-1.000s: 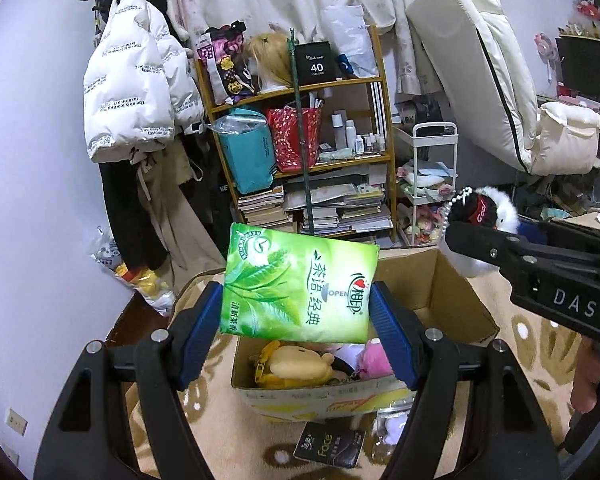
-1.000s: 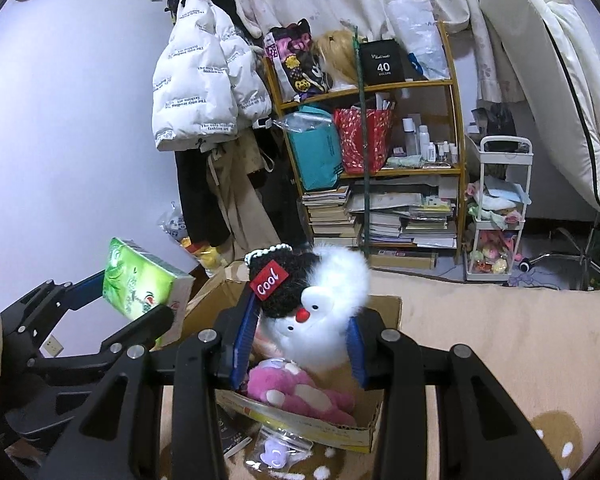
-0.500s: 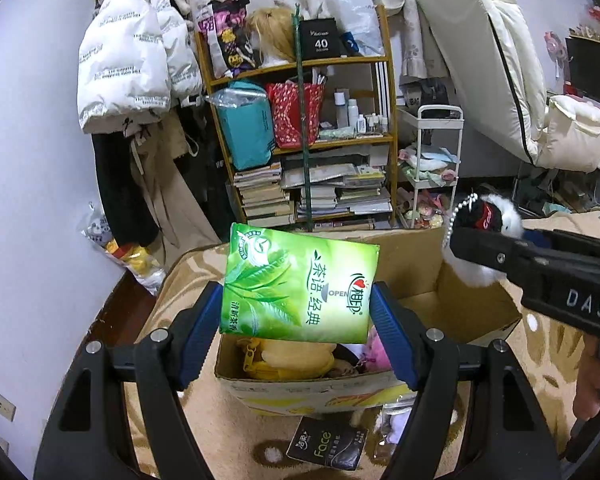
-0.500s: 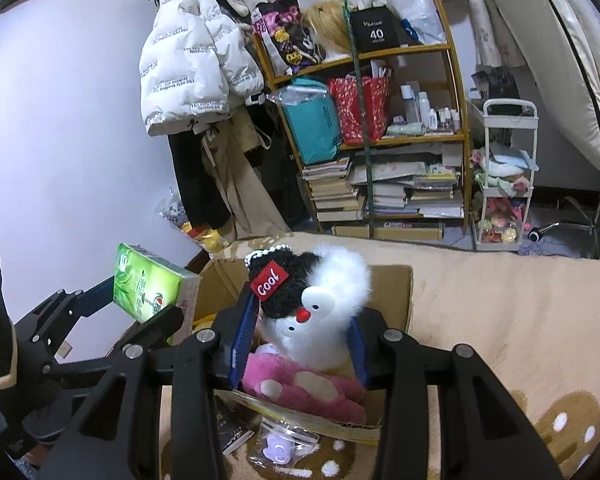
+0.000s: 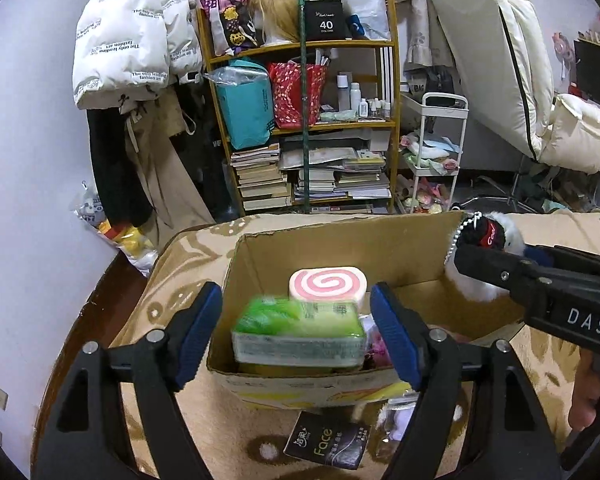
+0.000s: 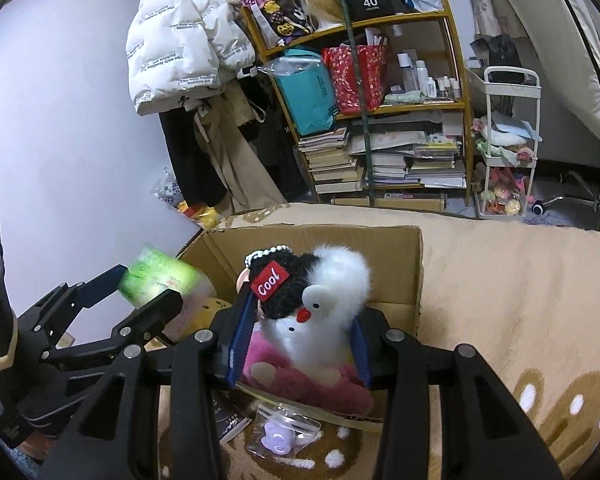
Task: Organize soft objects
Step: 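Open both tools to drop the tissue pack and penguin into the box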
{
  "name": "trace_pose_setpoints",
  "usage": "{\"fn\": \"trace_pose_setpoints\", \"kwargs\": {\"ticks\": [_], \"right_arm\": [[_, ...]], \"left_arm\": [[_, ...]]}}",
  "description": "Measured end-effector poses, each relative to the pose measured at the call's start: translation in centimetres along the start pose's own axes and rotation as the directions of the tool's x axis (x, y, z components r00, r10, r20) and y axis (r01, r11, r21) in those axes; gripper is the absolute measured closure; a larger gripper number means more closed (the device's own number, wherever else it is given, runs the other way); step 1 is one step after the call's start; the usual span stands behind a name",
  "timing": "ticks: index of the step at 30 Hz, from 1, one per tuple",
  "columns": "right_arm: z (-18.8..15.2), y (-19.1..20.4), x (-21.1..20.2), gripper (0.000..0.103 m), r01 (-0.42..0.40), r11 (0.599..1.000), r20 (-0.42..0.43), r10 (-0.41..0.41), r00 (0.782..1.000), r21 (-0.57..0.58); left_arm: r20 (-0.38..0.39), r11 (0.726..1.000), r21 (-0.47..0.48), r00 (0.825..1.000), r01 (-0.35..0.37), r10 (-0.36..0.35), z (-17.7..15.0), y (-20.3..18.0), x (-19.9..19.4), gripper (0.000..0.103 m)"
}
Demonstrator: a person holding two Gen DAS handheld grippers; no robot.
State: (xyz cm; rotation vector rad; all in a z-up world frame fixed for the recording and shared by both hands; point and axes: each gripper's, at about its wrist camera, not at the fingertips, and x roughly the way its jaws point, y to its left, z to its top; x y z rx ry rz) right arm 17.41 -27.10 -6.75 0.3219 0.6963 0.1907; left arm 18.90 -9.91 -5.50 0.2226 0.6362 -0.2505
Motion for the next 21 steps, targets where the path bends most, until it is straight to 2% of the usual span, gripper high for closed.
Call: {"fn": "trace_pose_setpoints", "kwargs": {"ticks": [1,7,13,18,21], "right_arm": [[0.0,-0.1,0.0,0.057,0.001,1.000,-0.002,-0.001,1.000,0.002],[-0.2,-0.4,-0.4,0.052,0.013,1.000,-0.005,-0.013,1.000,0.015],[-0.6,-0.2,-1.0,0.042,0.027,1.000,-0.009,-0.027,1.000,0.014],[-1.1,0.0,-1.7,0.031,0.036,0.999,-0.011,-0.036,0.999,0.012],[-1.6,0.4,-2.2,0.021,0.042,0.999,-0.020,-0.042,0.999,0.008]], "left_arm": [[0.001,1.000,-0.002,1.000,0.000,0.000,0.0,0.0,-0.1,0.018],[-0.007,1.000,-0.010,1.000,-0.010,0.010,-0.3,0.3,-0.8,0.018],[-0.028,1.000,-0.013,1.000,-0.011,0.010,-1.0,0.7,-1.7,0.013],[-0.042,1.000,-0.014,0.999,-0.015,0.014,-1.5,1.0,-2.6,0.013],[-0.062,1.000,-0.016,0.998,-0.017,0.016,-2.0,1.3,-3.1,0.013]]}}
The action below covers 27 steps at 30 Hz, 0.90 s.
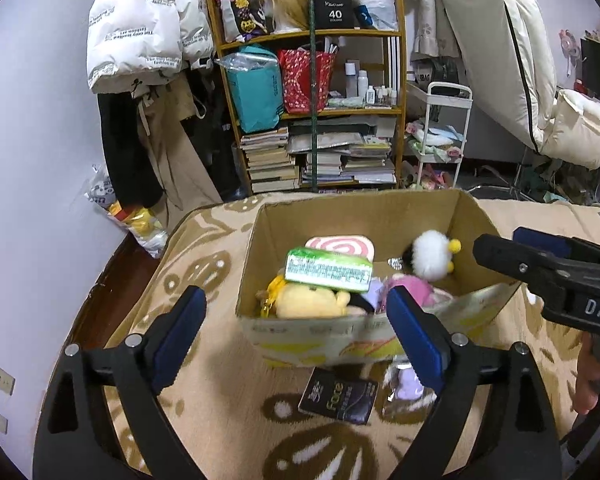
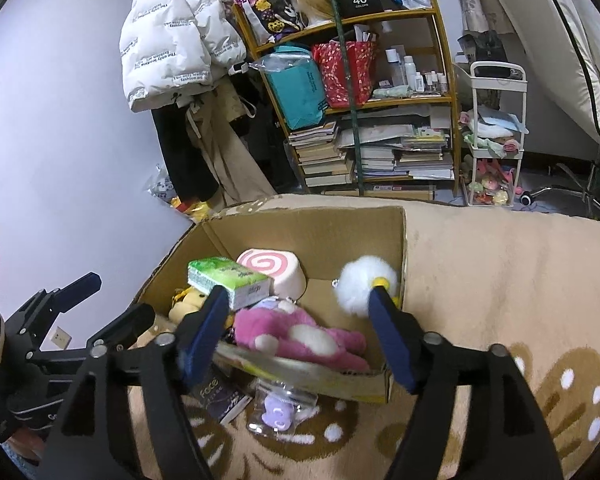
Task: Organize soft objects
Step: 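Open both tools to drop the tissue pack and penguin into the box, then move the left tool to the black Face tissue pack while the right tool approaches the clear bag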
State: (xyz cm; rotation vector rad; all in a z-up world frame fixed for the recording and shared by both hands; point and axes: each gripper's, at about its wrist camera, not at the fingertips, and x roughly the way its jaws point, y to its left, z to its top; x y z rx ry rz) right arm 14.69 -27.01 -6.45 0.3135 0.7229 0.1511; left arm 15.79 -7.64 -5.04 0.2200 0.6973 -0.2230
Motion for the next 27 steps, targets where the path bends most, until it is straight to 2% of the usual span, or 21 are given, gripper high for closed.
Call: {"fn": "trace_pose_setpoints", "kwargs": {"ticks": [2,12,18,27], "right_arm": [[-0.4,0.3,-0.4,0.014,0.013,1.000,0.000,-0.013,1.000,-0.008],[-2.3,1.0,-1.2,0.004,0.034,0.999,-0.060,-0.035,0.998,-0.005],[-3.8,1.5,-0.9,0.003,0.071,0.997,-0.096,-0.074,0.993,-0.034],[-5.1,1.6,1.1,0.003,0.095,0.993,-0.163,-0.104,0.981,-0.065]], "left_arm": [[-0.016,1.000,-0.001,1.000,0.000,0.000,-0.3,0.2,-0.3,0.013],[-0.088,0.997,-0.068,0.995,0.039,-0.044,-0.7,1.8,-1.0,0.013],[-0.141,0.998,-0.057,0.989,0.026,-0.034,-1.1,2.0,-0.5,0.013],[-0.230,0.998,-0.049,0.972,0.026,-0.037,-2.5,2.1,2.8,0.013]]}}
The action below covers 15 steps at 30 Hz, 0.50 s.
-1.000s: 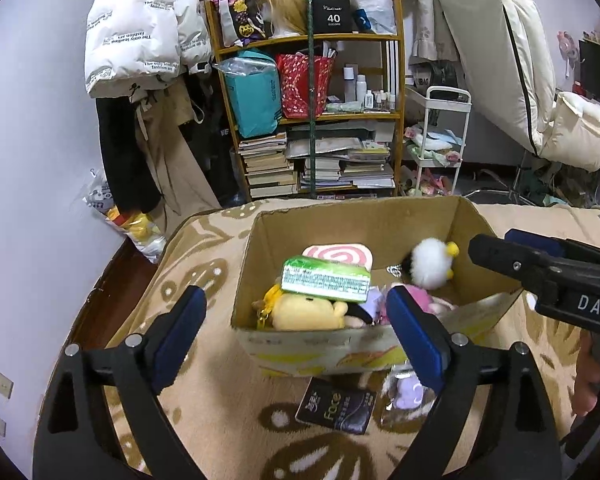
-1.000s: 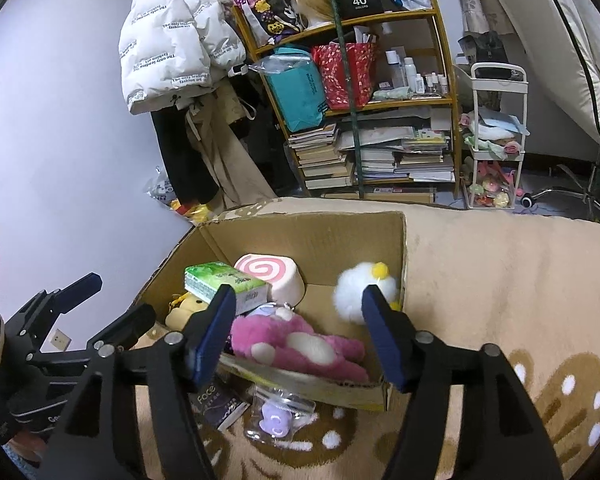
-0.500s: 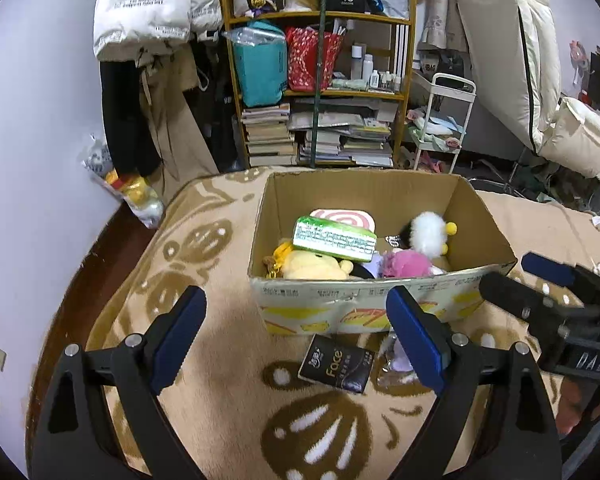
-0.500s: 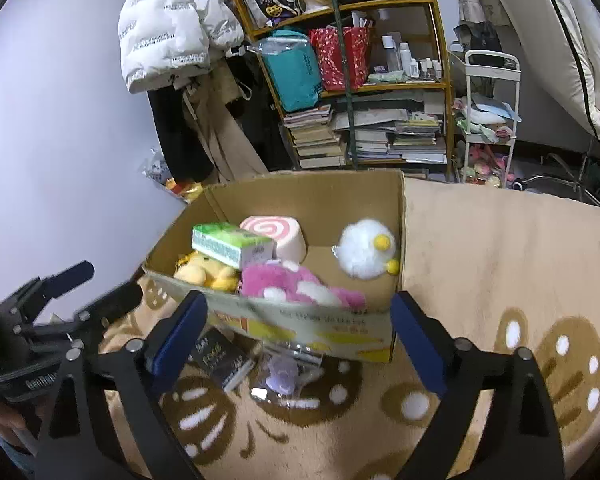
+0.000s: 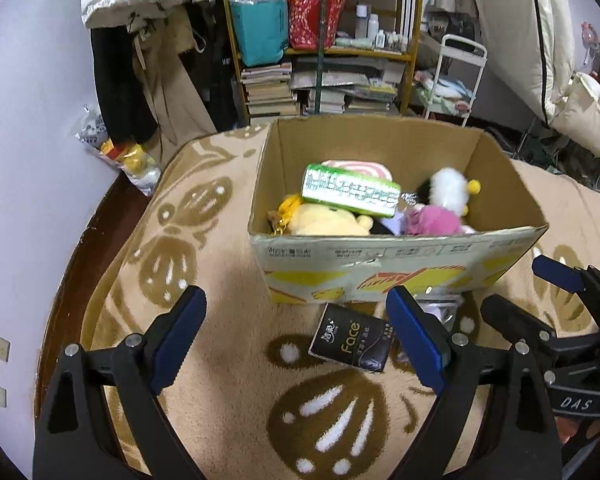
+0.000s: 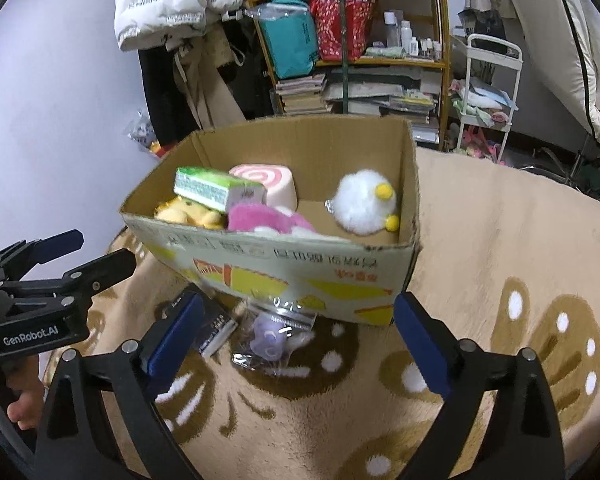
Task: Organize soft objects
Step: 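Move the left tool to the black Face tissue pack while the right tool approaches the clear bag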
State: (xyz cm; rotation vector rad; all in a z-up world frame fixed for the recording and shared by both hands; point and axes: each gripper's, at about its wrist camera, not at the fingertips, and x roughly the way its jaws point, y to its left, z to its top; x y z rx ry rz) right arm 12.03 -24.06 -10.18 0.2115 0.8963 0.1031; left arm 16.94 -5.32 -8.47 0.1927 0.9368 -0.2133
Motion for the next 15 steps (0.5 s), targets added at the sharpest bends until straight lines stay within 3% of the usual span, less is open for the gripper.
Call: {"fn": "trace_pose_setpoints", "kwargs": {"ticks": [15], "right_arm": [[-1.8,1.2,4.0,0.003,0.017,0.998,-0.104,-0.023,0.994,-0.065]], "left_arm": [[-0.099,0.999,0.027,0.995,0.020,-0.018,-0.7,-1.1,3.3,0.013]]}}
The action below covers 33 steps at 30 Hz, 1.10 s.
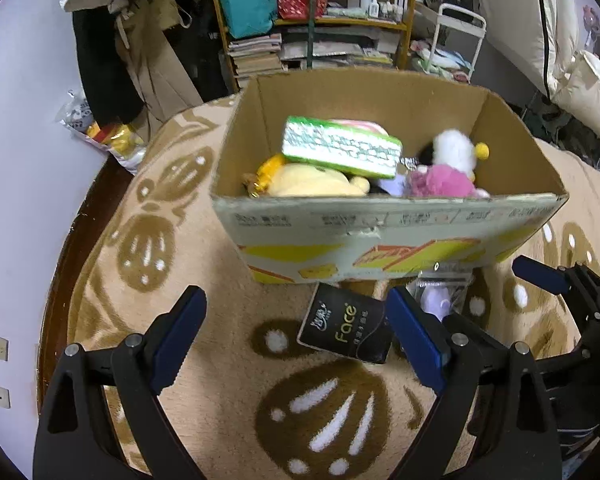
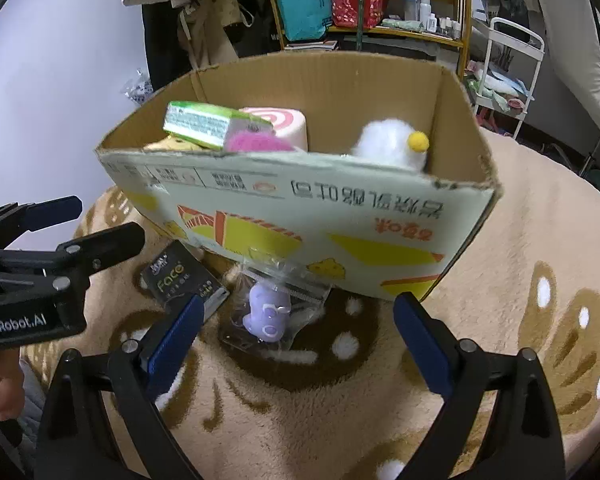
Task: Organize soft objects
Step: 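Move the left tool to the black Face tissue pack while the right tool approaches the clear bag, then close the left tool on the black Face pack while the right tool grasps the clear bag with purple toy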
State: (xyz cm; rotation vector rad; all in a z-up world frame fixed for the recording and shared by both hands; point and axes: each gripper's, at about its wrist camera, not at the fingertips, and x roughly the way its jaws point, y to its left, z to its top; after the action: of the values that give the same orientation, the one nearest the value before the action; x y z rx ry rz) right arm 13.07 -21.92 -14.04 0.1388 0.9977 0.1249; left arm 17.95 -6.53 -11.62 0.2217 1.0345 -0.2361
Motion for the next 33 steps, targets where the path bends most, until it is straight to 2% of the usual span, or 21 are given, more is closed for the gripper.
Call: {"fn": "trace_pose_setpoints", "kwargs": {"ticks": [8,18,21,25,33], "right_arm": [[-0.5,0.4,2.1,0.003,-0.008,1.000,-0.050,0.007,0.999,-0.020],[-0.8,0.7,3.7,0.003,0.016,0.998,-0.073,-0.020,0.997,-0.059],[-0.9,1.2,4.3,0.003,0.031,0.995,-0.077,-0.039,0.996,-0.095],[-1.3,2.2,4.7,0.003,0.046,0.988,-0.070,-0.057,0.996,-0.146],[-1.4,2.7,5.2,0.003,0.056,0.985,-0.051,-0.065,0.997,-0.162]], "left_arm": [[-0.034,0.999,0.051,0.999,0.007,-0.006,-0.5,-1.3,1.6,0.013],[-0.086,0.998,0.056,0.996,0.038,-0.033,-0.6,-1.6,3.5,0.013],[-0.112,0.997,0.039,0.991,0.073,-0.069,-0.7,-1.4,4.1,0.013],[-0.129,0.996,0.054,0.990,0.071,-0.064,-0.5,-1.7,4.8,0.013],[-0.158,0.996,0.058,0.986,0.065,-0.055,-0.5,-2.2,6.2,0.013]]}}
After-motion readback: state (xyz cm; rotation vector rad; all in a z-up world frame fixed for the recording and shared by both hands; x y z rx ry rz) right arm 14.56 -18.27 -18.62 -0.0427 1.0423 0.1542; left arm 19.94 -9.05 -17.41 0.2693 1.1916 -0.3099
